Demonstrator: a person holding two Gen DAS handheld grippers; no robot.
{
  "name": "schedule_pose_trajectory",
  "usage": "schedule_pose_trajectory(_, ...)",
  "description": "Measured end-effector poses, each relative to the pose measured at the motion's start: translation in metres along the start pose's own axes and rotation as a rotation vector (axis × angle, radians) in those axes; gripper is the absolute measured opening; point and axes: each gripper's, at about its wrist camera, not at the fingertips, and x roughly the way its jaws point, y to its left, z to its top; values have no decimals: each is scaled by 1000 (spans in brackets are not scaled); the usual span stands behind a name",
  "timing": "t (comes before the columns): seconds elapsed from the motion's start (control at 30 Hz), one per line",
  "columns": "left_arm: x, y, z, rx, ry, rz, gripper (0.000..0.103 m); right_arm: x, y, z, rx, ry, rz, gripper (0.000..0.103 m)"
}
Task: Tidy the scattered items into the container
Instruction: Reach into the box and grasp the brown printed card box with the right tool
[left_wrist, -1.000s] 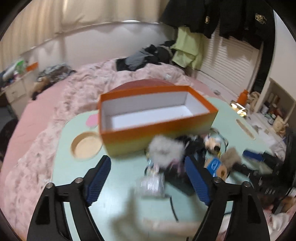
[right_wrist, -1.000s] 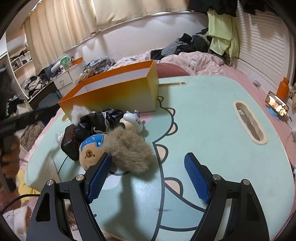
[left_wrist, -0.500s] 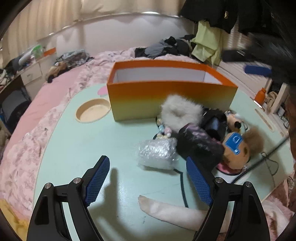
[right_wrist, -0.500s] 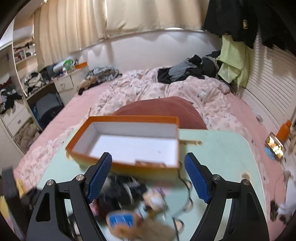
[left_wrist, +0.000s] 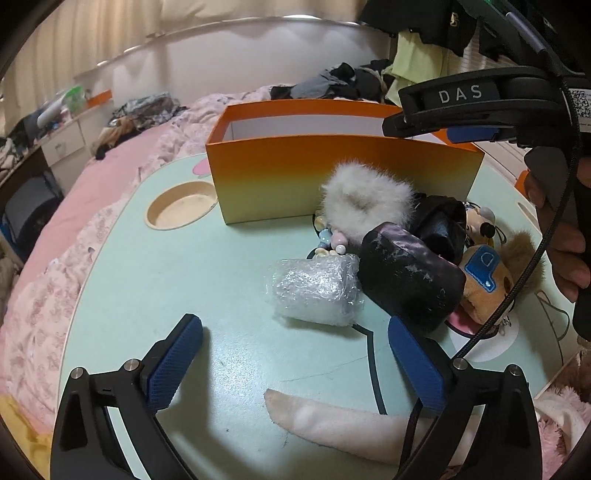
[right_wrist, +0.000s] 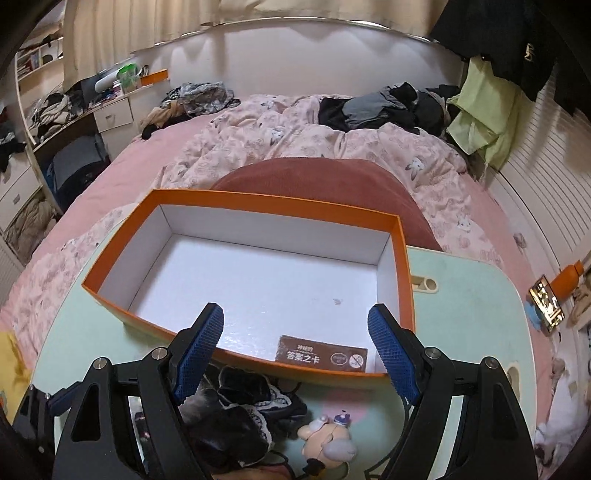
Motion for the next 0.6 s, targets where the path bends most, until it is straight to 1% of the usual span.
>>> schedule_pose_trajectory(0.13, 0, -1, -1, 0, 0, 0, 101, 2, -2, -1, 14, 1, 8, 80)
schedule_pose_trajectory(0.27, 0, -3, -1, 2, 1, -2, 101, 2, 2, 5, -10, 17, 0, 80)
schedule_pose_trajectory(0.4, 0, -3, 0, 1, 1, -2, 101, 1, 6, 26, -63, 97, -2, 80)
schedule_pose_trajectory(0.43, 0, -3, -1, 1, 1, -3, 101, 1, 4, 33, -60, 136, 9, 80)
schedule_pose_trajectory(0.5, -1, -2, 0, -4, -1, -11, 102, 5, -2, 49, -41, 254, 77, 80)
schedule_pose_trajectory(0.53, -1, -2, 0, -7, -2, -17, 102, 11, -4, 57, -33, 337, 124, 80)
schedule_pose_trajectory(0.6, -2, -2, -1, -10, -4, -22, 102, 23, -7, 65, -30, 478, 184, 80)
